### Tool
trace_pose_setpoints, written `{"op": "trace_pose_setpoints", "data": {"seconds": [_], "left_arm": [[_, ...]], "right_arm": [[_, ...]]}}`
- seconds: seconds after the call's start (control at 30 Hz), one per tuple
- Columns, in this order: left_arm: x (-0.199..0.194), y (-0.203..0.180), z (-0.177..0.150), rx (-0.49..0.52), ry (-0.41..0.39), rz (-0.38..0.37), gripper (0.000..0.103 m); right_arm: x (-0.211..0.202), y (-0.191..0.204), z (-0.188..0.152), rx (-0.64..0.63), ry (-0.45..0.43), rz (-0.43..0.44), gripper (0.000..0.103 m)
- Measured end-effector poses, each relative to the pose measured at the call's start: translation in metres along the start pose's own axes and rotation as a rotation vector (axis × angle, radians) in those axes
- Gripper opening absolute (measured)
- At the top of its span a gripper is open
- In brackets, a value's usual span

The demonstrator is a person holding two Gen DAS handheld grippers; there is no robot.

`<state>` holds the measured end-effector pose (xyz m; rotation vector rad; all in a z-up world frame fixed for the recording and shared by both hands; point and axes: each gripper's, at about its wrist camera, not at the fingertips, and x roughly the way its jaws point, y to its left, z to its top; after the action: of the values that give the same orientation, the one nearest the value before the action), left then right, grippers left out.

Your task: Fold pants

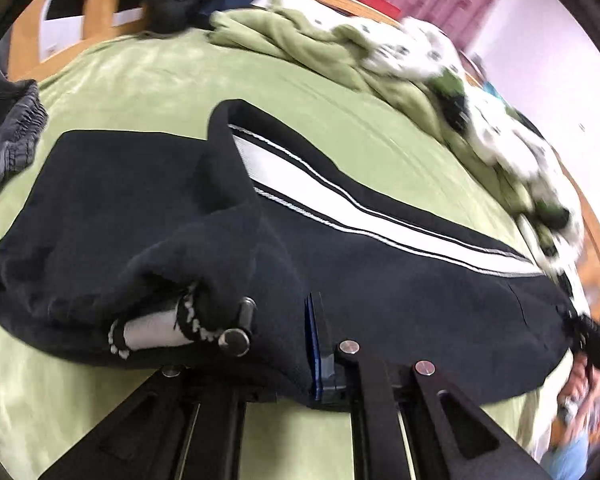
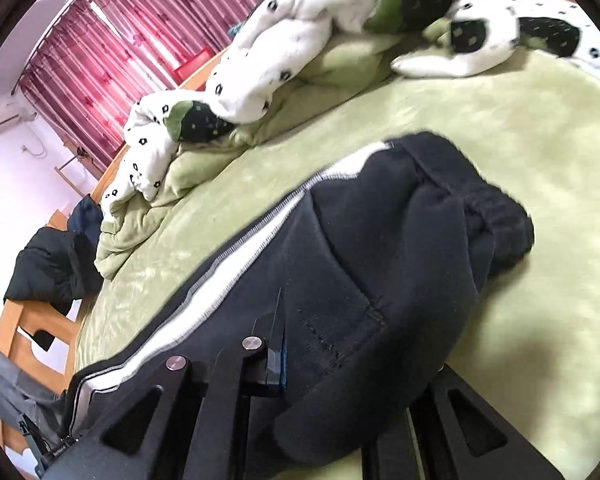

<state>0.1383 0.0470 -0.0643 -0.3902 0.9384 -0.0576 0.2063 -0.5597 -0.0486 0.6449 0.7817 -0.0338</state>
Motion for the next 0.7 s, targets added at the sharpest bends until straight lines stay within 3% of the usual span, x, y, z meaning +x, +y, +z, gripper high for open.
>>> {"op": "trace_pose_setpoints", "data": {"seconds": [0.23,0.37,0.43,0.5,0.57,0.63,0.7], "left_arm": [[-0.019,-0.014,-0.090,0.078,0.107,-0.039,0.011],[-0.011,0.001,-0.097,-0.012,0.149,-0.042,0.014],[-0.012,0.010,-0.098,-0.051,0.162,-0.045,0.025],[-0.016,0.013,-0.103,-0.059,0.183,-0.008,0.035],[-0.026,0.016,-0.108,-0.031,0.176,-0.005,0.037],[-0.035,0.019,-0.111,-0.004,0.167,0.010,0.056],[-0.047,0.025,-0.117,0.009,0.137,0.027,0.062]], "right_arm": [[-0.093,-0.090,-0.030,0.028,0.028,-0.043,0.011],[-0.102,-0.138,-0.062,0.109,0.101,-0.031,0.013],[-0.099,-0.154,-0.079,0.136,0.116,-0.024,0.016],[-0.104,-0.158,-0.090,0.095,0.088,-0.045,0.029],[-0.116,-0.160,-0.101,0.069,0.064,-0.082,0.045],[-0.132,-0.163,-0.109,0.050,0.041,-0.091,0.045],[-0.147,-0.167,-0.113,0.029,0.029,-0.102,0.053]]}}
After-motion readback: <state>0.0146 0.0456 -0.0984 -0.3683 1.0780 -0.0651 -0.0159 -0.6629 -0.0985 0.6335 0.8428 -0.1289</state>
